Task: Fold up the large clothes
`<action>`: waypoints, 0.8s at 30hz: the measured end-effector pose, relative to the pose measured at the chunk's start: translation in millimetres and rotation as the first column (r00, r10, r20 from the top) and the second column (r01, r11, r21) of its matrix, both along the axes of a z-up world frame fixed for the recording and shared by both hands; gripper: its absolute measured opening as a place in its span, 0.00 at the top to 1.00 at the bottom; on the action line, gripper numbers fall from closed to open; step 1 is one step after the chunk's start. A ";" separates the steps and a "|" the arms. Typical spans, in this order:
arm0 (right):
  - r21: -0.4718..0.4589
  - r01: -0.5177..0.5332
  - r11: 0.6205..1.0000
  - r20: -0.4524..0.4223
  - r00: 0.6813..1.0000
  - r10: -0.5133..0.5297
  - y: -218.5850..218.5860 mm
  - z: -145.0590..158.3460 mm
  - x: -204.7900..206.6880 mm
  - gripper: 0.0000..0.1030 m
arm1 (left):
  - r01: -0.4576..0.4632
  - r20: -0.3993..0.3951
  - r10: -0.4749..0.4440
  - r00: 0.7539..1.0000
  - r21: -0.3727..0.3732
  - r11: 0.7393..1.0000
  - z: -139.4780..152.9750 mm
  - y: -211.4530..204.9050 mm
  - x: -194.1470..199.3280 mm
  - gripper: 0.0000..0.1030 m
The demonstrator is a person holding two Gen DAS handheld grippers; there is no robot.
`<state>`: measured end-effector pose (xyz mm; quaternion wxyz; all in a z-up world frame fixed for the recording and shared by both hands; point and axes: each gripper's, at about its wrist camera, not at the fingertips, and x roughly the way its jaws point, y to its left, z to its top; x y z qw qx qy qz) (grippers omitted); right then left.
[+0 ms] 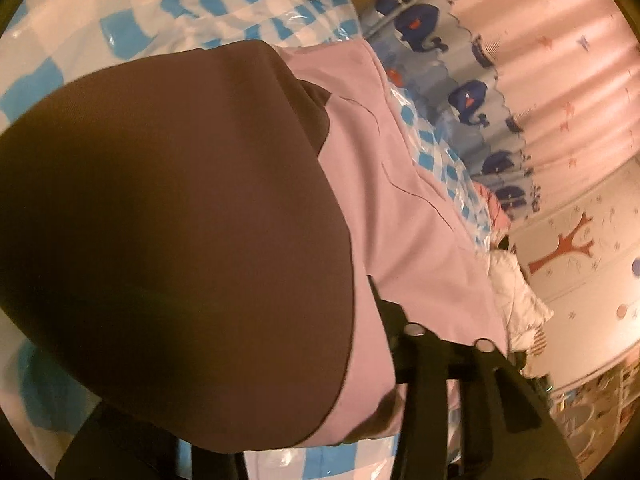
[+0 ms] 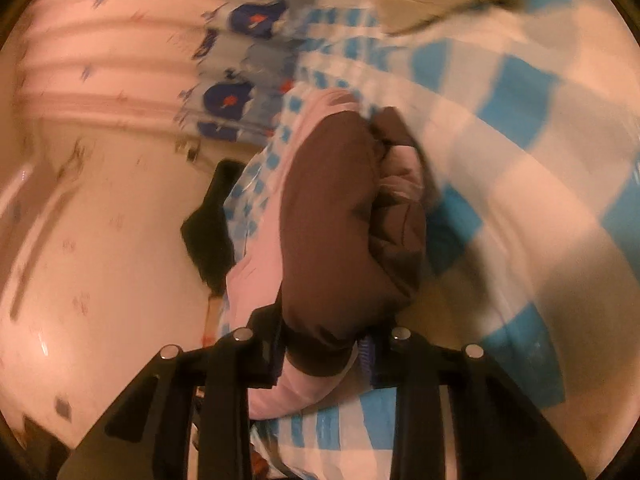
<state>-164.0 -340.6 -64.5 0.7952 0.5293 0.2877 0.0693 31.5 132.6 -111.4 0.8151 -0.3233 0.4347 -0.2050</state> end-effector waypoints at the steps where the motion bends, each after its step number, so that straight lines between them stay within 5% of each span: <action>1: -0.018 -0.019 1.000 0.016 1.000 0.019 2.1 9.7 -3.2 0.73 | 0.008 0.002 -0.008 1.000 -0.017 1.000 1.5 3.6 -4.3 0.70; 5: -0.090 -0.077 0.993 0.049 0.995 0.082 13.3 41.3 -38.9 0.73 | 0.043 0.065 -0.042 0.997 -0.013 0.999 26.9 17.7 -43.2 0.72; 7: -0.126 -0.130 0.984 -0.001 0.991 0.131 18.3 46.2 -60.5 0.71 | 0.058 0.089 -0.058 0.994 0.000 0.998 34.8 27.1 -69.6 0.69; 10: -0.082 -0.159 0.984 -0.143 0.979 0.146 10.7 24.4 -88.9 0.60 | 0.062 0.016 -0.062 0.998 -0.025 0.998 14.6 40.2 -88.9 0.52; 13: -0.111 -0.087 0.990 -0.161 0.985 0.069 3.0 20.1 -104.6 0.59 | 0.027 -0.080 -0.036 0.996 -0.110 0.994 -14.9 48.2 -86.0 0.39; 17: -0.042 0.093 0.995 -0.026 0.995 -0.094 -4.3 39.5 -121.0 0.57 | -0.013 -0.065 0.001 0.998 -0.185 0.983 -13.6 60.0 -84.6 0.39; 20: -0.019 0.325 0.946 0.123 0.939 -0.320 -23.0 61.4 -154.6 0.38 | -0.058 -0.077 0.043 0.996 -0.197 0.979 -20.0 70.3 -84.2 0.37; 22: -0.134 0.380 0.915 0.153 0.920 -0.360 -20.7 87.1 -152.7 0.26 | -0.100 -0.109 0.076 0.991 -0.235 0.967 -28.1 77.9 -82.5 0.32; 24: -0.320 0.257 0.912 0.141 0.965 -0.223 2.8 114.0 -115.4 0.20 | -0.130 -0.129 0.103 0.986 -0.219 0.967 -31.8 75.7 -75.7 0.24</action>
